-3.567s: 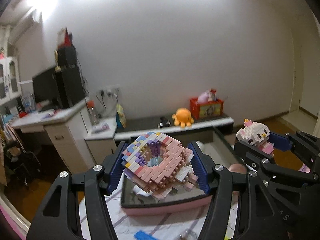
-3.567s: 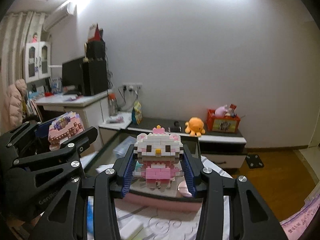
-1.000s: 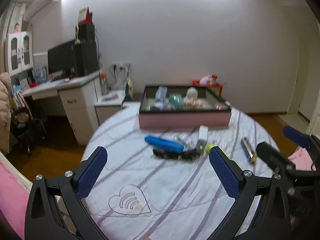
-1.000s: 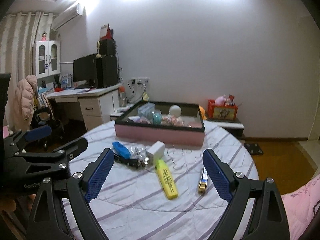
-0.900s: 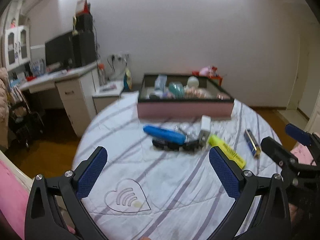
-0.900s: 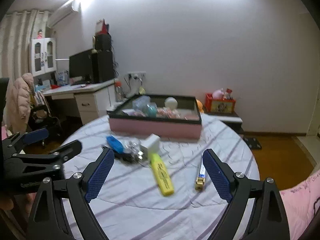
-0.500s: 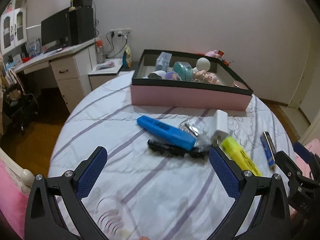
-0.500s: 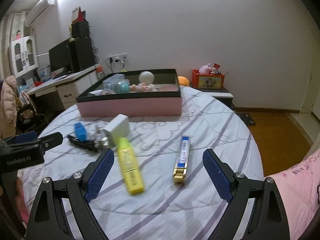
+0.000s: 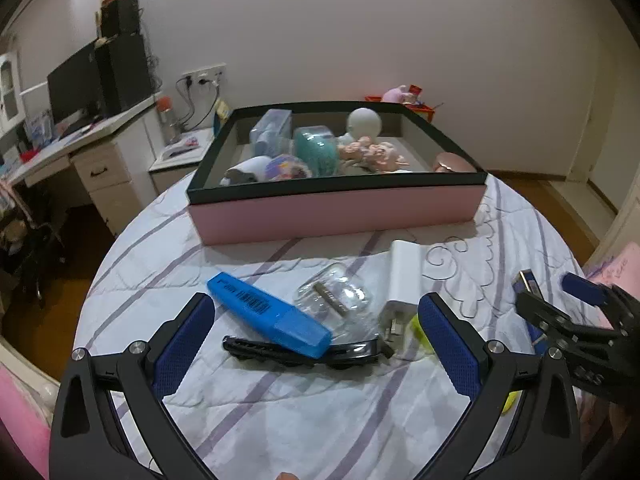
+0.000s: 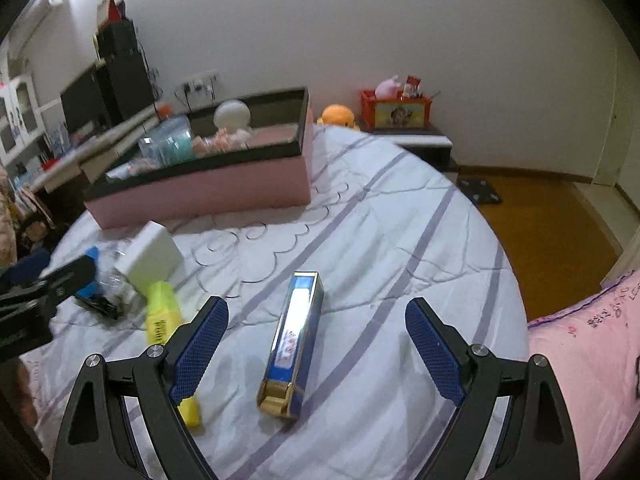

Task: Organize rigid objects
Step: 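Move the right gripper to the blue-and-gold box and close on it, then grasp the white charger with the left gripper while the right gripper holds the blue box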

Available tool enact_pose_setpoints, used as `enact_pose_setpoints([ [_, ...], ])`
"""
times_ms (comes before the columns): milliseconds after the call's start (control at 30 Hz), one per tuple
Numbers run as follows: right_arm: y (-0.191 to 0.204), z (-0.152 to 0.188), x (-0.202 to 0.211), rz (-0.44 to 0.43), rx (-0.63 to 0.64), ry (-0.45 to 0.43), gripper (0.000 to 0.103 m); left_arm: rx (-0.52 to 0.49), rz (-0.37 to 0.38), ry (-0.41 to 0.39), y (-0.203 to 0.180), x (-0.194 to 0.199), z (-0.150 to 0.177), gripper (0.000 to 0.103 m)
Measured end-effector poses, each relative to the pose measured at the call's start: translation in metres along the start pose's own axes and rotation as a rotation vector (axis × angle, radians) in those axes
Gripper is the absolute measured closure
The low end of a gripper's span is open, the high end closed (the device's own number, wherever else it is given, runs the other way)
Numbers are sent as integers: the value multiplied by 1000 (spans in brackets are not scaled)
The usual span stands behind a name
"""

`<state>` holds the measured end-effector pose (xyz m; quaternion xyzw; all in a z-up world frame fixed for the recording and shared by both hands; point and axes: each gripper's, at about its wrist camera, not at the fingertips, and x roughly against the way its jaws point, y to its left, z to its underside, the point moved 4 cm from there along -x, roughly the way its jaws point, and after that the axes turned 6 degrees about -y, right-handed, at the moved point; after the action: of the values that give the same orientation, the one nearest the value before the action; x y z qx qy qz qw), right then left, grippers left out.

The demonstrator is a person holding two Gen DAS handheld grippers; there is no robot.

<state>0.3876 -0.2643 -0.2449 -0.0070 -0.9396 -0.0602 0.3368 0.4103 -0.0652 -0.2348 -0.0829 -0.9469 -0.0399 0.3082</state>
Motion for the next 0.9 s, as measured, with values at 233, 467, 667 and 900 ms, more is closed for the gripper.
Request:
enact_pose_setpoints([
  [233,6,4,-19,-26,92,93,80,-53,1,14,-22,-10,-4,0],
  [467,-4,8,-13,-64,71,86,82,-113,7,22,-48,-24,-11,26],
  [667,-7,7,-15,-84,61,81,82,-191,-26,72,-60,-40,-4,51],
  [900,-6,7,-17,-82,65,75,82,-181,25,106,-69,-49,2,76],
])
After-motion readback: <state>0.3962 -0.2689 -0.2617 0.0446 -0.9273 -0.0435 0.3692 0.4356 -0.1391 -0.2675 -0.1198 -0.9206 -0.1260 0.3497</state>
